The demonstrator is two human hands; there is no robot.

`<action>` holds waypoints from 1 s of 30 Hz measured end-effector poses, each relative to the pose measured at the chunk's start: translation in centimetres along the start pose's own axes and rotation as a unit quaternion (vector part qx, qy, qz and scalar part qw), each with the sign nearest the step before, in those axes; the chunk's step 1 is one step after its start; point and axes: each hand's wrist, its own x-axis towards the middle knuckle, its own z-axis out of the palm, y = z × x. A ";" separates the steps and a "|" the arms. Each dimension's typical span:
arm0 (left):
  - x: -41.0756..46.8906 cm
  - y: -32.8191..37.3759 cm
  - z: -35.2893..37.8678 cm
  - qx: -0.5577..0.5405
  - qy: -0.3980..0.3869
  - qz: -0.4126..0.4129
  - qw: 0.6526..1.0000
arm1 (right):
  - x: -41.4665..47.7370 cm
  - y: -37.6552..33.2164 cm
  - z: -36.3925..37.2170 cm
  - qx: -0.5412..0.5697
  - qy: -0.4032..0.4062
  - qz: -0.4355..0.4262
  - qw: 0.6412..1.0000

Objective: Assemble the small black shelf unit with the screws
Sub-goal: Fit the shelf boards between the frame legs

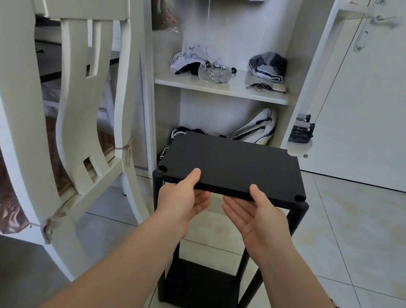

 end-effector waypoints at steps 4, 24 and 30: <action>0.0 -0.5 0.0 0.000 0.004 -0.009 1.000 | -0.1 0.3 0.1 -0.003 0.025 -0.009 1.000; 0.5 -1.2 -0.5 0.016 0.035 0.002 0.999 | 0.7 1.7 -0.1 0.008 0.039 0.015 0.999; 0.5 -2.1 -0.5 0.025 0.048 0.001 0.999 | 0.7 2.2 -0.8 0.031 0.058 0.032 0.997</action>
